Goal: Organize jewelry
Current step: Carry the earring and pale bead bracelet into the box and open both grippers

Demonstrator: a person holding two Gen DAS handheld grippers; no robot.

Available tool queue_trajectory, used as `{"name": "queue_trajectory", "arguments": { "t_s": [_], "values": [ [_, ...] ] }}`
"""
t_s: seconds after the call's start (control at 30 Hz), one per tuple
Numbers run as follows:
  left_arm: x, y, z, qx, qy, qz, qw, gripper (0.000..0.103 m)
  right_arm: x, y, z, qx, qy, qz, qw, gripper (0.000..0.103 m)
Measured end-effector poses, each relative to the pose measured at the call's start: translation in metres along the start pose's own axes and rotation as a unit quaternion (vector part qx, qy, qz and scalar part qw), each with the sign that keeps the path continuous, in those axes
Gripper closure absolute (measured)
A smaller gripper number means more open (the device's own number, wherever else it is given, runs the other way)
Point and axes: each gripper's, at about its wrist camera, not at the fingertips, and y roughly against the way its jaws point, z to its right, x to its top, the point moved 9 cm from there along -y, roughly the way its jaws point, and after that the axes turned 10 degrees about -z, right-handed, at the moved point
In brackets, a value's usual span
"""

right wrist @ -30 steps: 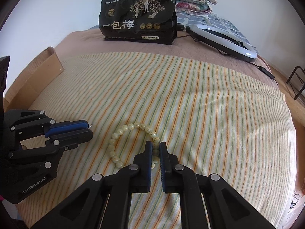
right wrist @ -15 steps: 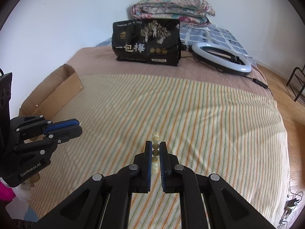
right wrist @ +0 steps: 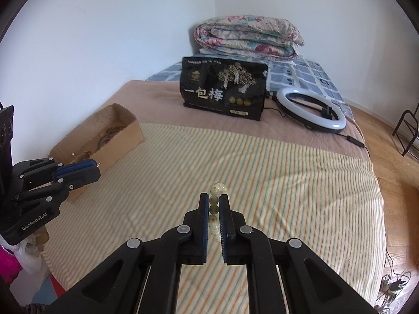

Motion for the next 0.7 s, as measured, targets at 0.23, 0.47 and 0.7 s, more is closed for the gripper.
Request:
{"name": "queue_trajectory", "arguments": {
  "t_s": [0.23,0.47,0.7],
  "values": [
    [-0.006,0.027,-0.036,0.019,0.022,0.014,0.9995,0.097,0.018,0.012,-0.039,0.012,0.020,0.016,1.000,0.098],
    [-0.015,0.048,-0.082,0.045,0.046,0.020,0.9977,0.097,0.039,0.014,-0.084,0.032,0.042,0.028,0.998,0.098],
    [-0.028,0.063,-0.133,0.074,0.075,0.023,0.9941,0.097,0.057,0.004,-0.128,0.055,0.065,0.031,0.996,0.098]
  ]
}}
